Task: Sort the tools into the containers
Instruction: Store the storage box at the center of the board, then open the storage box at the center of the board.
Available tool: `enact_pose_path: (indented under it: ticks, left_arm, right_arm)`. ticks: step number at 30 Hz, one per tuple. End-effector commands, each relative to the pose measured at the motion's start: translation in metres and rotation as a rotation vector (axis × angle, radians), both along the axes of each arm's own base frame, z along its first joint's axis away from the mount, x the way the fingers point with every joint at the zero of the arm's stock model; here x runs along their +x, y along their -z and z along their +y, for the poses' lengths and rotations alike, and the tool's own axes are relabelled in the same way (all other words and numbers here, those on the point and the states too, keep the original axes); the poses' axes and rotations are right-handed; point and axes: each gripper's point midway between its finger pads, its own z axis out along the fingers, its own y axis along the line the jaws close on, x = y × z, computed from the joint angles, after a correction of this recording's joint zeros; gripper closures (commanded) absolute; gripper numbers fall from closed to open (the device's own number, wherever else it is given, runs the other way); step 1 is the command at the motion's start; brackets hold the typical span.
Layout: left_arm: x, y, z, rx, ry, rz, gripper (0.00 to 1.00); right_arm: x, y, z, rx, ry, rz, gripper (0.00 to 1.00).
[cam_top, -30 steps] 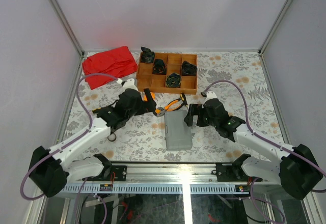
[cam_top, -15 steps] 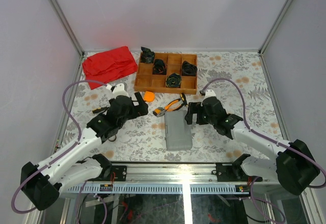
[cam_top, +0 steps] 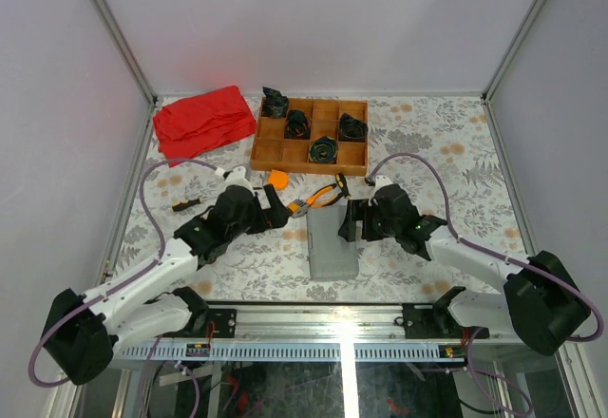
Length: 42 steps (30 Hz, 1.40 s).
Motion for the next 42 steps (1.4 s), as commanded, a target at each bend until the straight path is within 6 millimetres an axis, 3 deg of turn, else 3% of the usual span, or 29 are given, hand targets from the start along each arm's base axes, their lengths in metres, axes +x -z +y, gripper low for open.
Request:
enact_pose_path:
  ticks: [1, 8, 13, 19, 26, 42]
  left_arm:
    - [-0.007, 0.004, -0.036, -0.077, 0.105, 0.01, 0.0]
    - [-0.017, 0.019, -0.069, -0.127, 0.199, 0.053, 0.04]
    - [-0.024, 0.032, -0.078, -0.136, 0.244, 0.088, 0.1]
    - [-0.033, 0.049, -0.078, -0.116, 0.278, 0.119, 0.19]
    - [-0.041, 0.064, -0.075, -0.113, 0.282, 0.151, 0.26]
    - [-0.037, 0.083, -0.073, -0.089, 0.231, 0.197, 0.45]
  right_arm:
    - [0.003, -0.008, 0.01, 0.078, 0.011, -0.002, 0.16]
    - [-0.005, -0.001, 0.023, 0.144, -0.026, 0.046, 0.31]
    - [-0.005, 0.005, 0.024, 0.141, -0.019, 0.062, 0.33]
    - [-0.008, 0.017, 0.025, 0.151, -0.005, 0.101, 0.35]
    - [-0.013, 0.036, 0.011, 0.097, 0.062, 0.14, 0.4]
    - [-0.018, 0.04, 0.003, 0.063, 0.067, 0.147, 0.41]
